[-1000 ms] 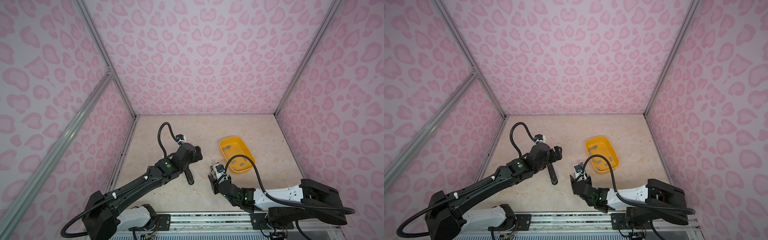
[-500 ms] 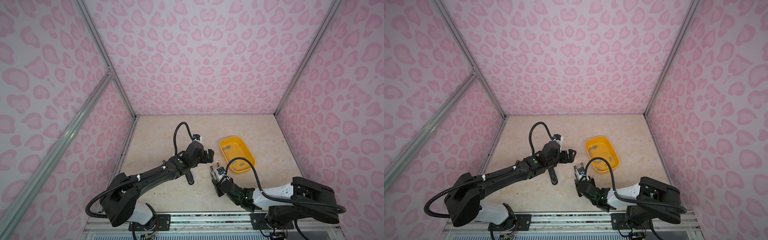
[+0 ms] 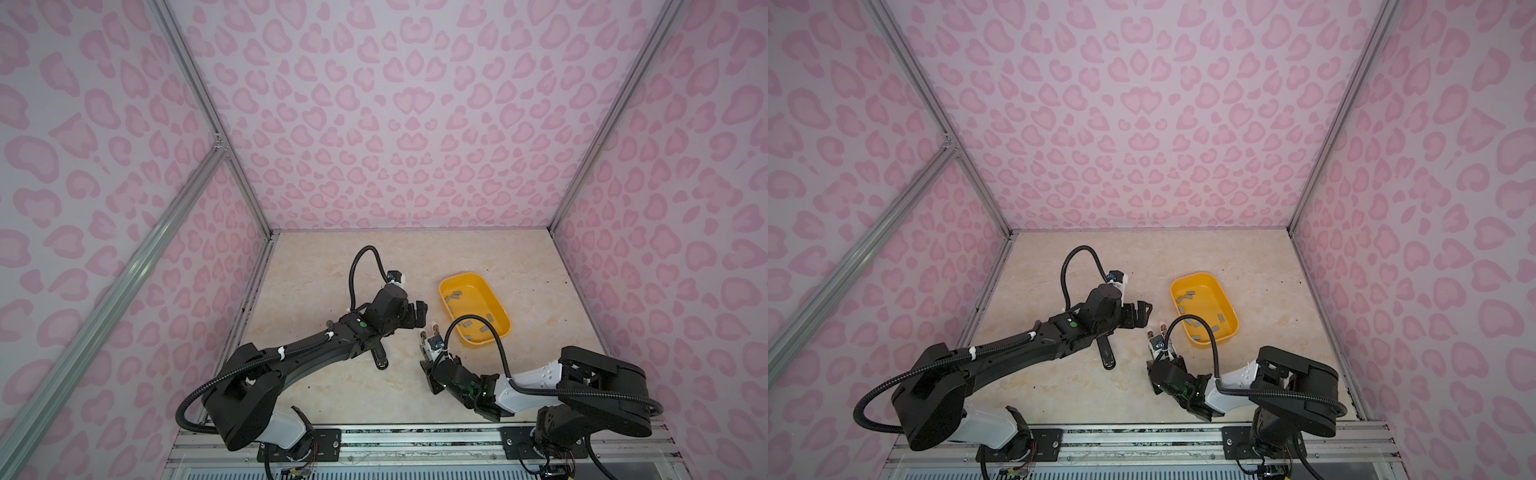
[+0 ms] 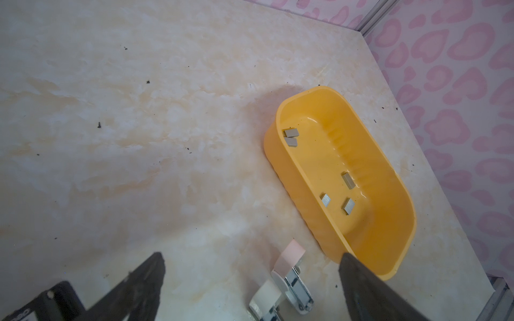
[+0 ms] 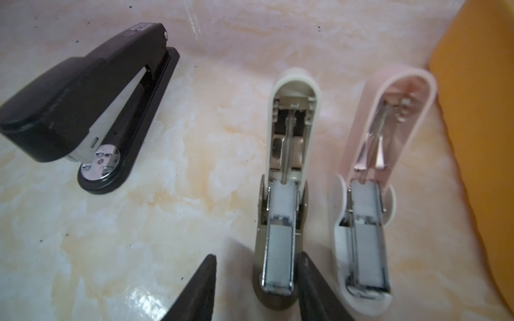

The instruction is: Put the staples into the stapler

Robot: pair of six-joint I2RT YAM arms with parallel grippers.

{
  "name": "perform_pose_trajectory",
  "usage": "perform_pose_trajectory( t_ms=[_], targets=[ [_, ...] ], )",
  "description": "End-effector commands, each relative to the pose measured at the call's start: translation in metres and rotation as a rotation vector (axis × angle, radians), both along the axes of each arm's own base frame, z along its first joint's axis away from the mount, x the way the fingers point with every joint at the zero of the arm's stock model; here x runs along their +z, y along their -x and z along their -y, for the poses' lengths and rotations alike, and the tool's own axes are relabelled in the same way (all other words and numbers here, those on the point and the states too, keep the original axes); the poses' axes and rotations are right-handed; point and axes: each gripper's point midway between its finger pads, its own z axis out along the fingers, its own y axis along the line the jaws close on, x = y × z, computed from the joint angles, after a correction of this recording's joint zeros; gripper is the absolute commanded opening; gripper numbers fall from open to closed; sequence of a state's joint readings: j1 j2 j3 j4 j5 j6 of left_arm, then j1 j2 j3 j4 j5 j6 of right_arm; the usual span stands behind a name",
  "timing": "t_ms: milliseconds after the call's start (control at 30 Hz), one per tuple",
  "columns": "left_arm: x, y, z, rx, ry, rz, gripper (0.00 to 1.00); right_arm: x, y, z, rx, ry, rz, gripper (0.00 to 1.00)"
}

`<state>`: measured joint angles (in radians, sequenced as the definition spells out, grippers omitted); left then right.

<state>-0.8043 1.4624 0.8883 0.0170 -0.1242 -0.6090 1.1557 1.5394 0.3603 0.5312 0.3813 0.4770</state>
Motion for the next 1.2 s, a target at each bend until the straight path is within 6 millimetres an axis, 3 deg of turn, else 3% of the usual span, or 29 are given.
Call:
perform_pose_trajectory(
  t_ms=[0,333,733,1000,1167],
  targets=[
    [0.006,-0.004,0.000,0.003,0.009,0.036,0.99,-0.006,-0.002,0.012,-0.035,0.048,0.013,0.48],
    [0.006,-0.003,-0.008,0.024,0.007,0.047,0.99,-0.010,-0.002,0.014,-0.032,0.075,0.021,0.47],
    [-0.003,-0.009,-0.027,0.065,0.019,0.039,0.97,-0.019,-0.002,0.009,-0.018,0.096,0.015,0.34],
    [-0.023,-0.025,-0.053,0.114,-0.001,0.015,0.95,-0.018,0.001,0.002,0.005,0.084,0.018,0.28],
    [-0.031,-0.026,-0.049,0.074,-0.026,0.017,0.92,-0.015,0.003,-0.010,0.034,0.064,0.022,0.26]
  ],
)
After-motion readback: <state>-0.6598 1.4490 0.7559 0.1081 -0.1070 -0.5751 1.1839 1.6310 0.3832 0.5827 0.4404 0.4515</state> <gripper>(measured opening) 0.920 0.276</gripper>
